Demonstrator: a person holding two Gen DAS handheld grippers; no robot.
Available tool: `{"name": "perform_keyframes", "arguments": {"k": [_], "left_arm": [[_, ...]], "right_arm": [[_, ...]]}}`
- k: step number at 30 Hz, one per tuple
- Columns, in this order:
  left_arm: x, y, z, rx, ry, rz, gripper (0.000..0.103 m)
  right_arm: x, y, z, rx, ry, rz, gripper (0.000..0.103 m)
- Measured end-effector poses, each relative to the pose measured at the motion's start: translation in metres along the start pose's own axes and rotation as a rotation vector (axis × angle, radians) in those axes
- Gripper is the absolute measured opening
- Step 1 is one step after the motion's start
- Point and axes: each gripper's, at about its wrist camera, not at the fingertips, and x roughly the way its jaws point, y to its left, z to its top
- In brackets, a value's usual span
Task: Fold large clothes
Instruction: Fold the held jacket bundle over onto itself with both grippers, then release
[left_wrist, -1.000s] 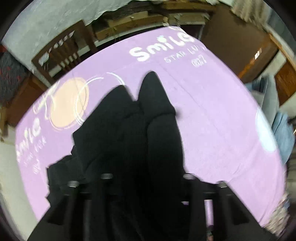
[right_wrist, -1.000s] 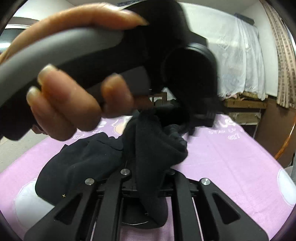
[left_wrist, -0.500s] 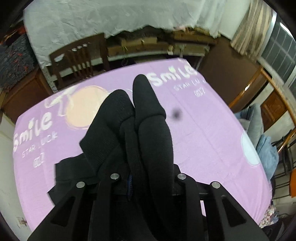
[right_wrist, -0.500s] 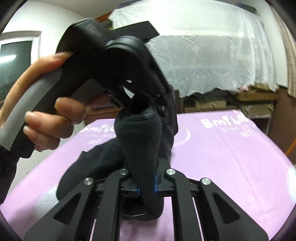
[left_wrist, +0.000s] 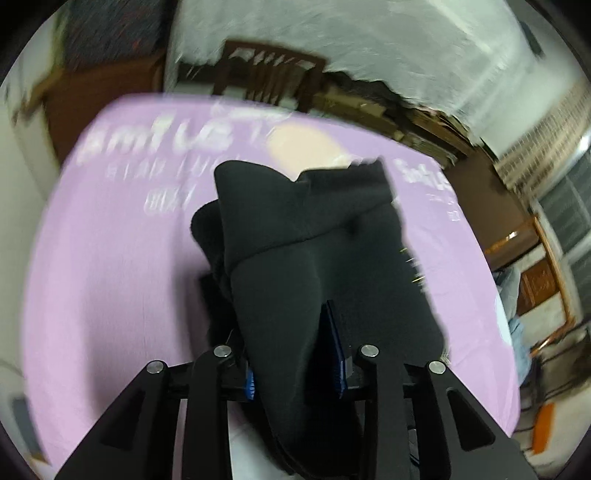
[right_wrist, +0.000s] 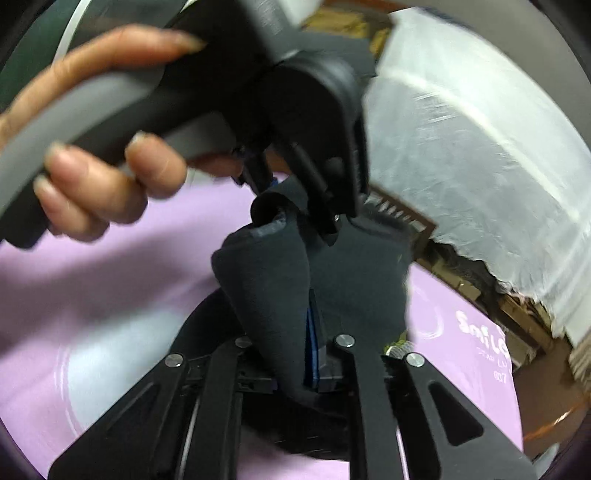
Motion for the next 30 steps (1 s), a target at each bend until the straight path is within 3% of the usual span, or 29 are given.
{"name": "perform_keyframes", "arguments": {"k": [5,6,8,11,13,16,19,22,27,30], "left_arm": [[0.009,0.048,-0.019,-0.113,-0.03,-0.119,0.043],[0.009,0.05,-0.022,-0.116,-0.038,-0.121,0.045],[0.011,0.053,-0.027,-0.118,-0.054,-0.098,0.062],[0.016,0.062,-0.03,-0.147,-0.064,-0.122,0.07],[0.017,0.069,-0.03,-0.172,-0.057,-0.154,0.07],[0.015,0.069,-0.033,-0.167,-0.064,-0.137,0.075],[0.006,0.07,-0.036,-0.174,-0.081,-0.119,0.08],[-0.003,0.075,-0.037,-0.188,-0.098,-0.092,0.079],[-0.031,0.073,-0.041,-0.192,-0.163,0.011,0.077],[-0.065,0.057,-0.042,-0.164,-0.257,0.004,0.077]], "right_arm": [[0.023,0.052,-0.015,-0.2,0.073,-0.017,0.019],[0.026,0.054,-0.017,-0.205,0.08,-0.007,0.02],[0.032,0.054,-0.021,-0.203,0.096,0.015,0.021],[0.043,0.051,-0.024,-0.221,0.105,0.014,0.021],[0.041,0.056,-0.021,-0.23,0.105,0.009,0.022],[0.038,0.057,-0.022,-0.229,0.098,0.012,0.025],[0.013,0.062,-0.024,-0.194,0.046,0.08,0.034],[-0.016,0.047,-0.029,-0.127,-0.014,0.187,0.057],[-0.059,0.001,-0.04,0.042,-0.095,0.279,0.057],[-0.076,-0.06,-0.044,0.262,-0.165,0.34,0.039]]}}
